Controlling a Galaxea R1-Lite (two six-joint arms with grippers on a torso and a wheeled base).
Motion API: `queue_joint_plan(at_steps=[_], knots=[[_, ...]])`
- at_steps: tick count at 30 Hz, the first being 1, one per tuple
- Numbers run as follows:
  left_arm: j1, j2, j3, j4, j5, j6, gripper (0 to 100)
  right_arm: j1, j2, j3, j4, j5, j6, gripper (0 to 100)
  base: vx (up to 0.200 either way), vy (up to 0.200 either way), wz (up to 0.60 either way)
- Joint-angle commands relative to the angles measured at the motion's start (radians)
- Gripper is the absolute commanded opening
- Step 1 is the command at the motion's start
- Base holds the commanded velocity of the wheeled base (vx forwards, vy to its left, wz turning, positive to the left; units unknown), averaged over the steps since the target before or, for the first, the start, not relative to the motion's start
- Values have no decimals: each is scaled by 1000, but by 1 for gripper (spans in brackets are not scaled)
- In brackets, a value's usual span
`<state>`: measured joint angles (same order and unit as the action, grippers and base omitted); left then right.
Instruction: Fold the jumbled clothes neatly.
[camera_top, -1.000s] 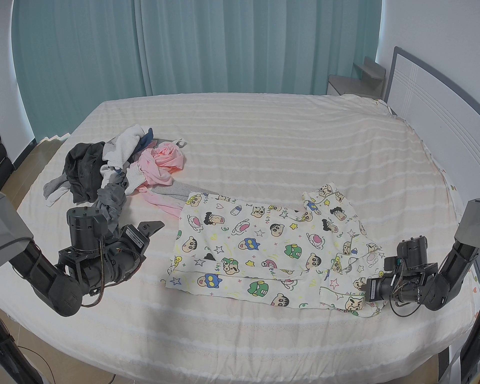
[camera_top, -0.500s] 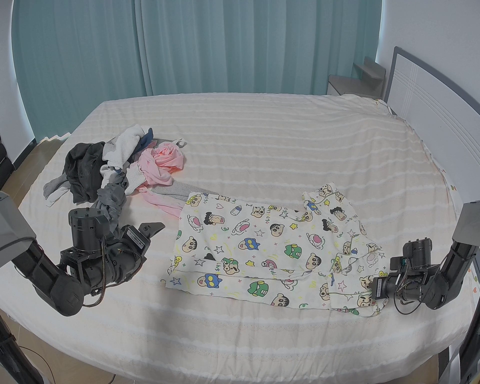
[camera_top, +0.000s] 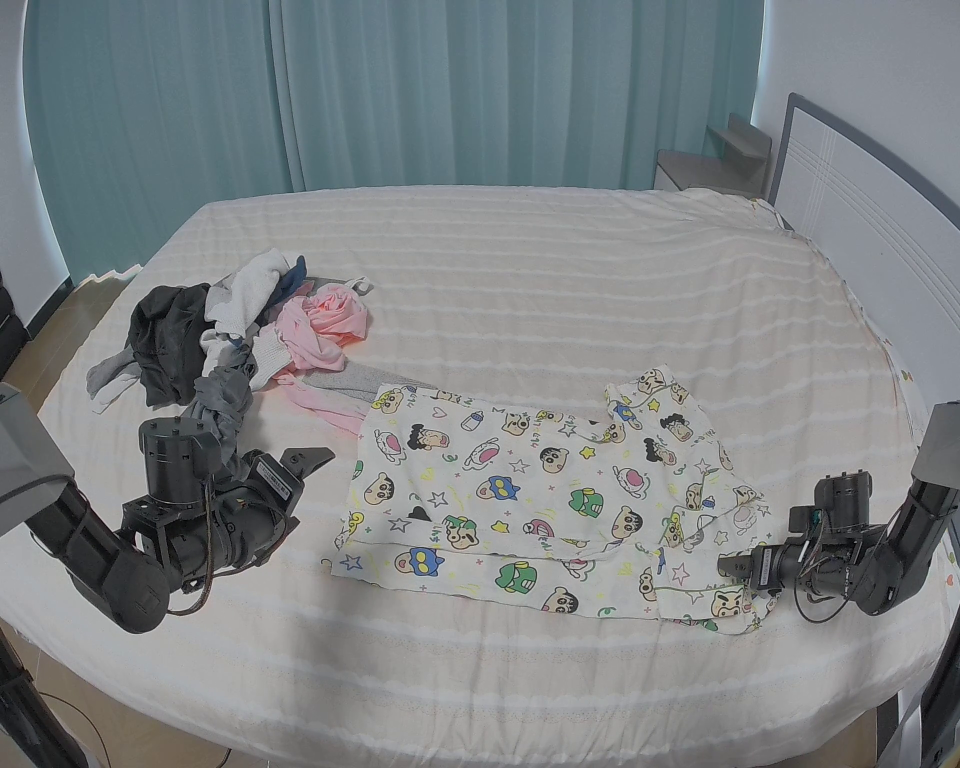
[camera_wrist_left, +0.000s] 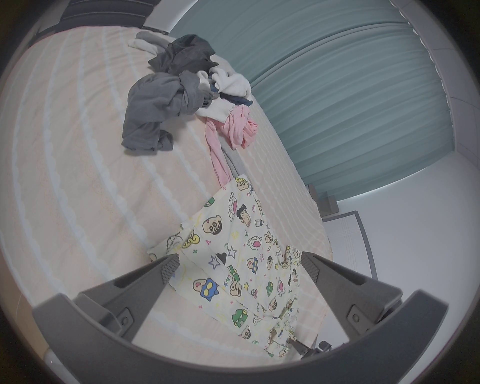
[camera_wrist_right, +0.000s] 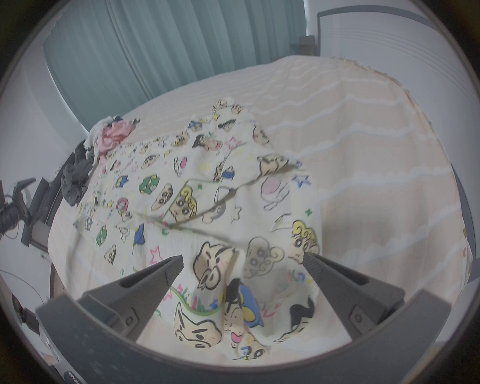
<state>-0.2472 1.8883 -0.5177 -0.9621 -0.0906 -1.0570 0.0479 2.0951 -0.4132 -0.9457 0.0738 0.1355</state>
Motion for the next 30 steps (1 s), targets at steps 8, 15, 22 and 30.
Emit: queue_joint_plan(at_steps=[8, 15, 22, 30], knots=[[-87, 121, -15, 3, -89, -110, 100, -29, -265, 235, -203, 1, 156, 100, 0, 0, 0], [-193, 290, -99, 13, 85, -104, 100, -23, -319, 373, -257, 7, 168, 100, 0, 0, 0], [-211, 296, -107, 83, 114, -101, 100, -23, -303, 387, -255, 17, 237, 100, 0, 0, 0], [-198, 365, -150, 89, 227, -54, 100, -22, -293, 392, -257, 23, 240, 100, 0, 0, 0]])
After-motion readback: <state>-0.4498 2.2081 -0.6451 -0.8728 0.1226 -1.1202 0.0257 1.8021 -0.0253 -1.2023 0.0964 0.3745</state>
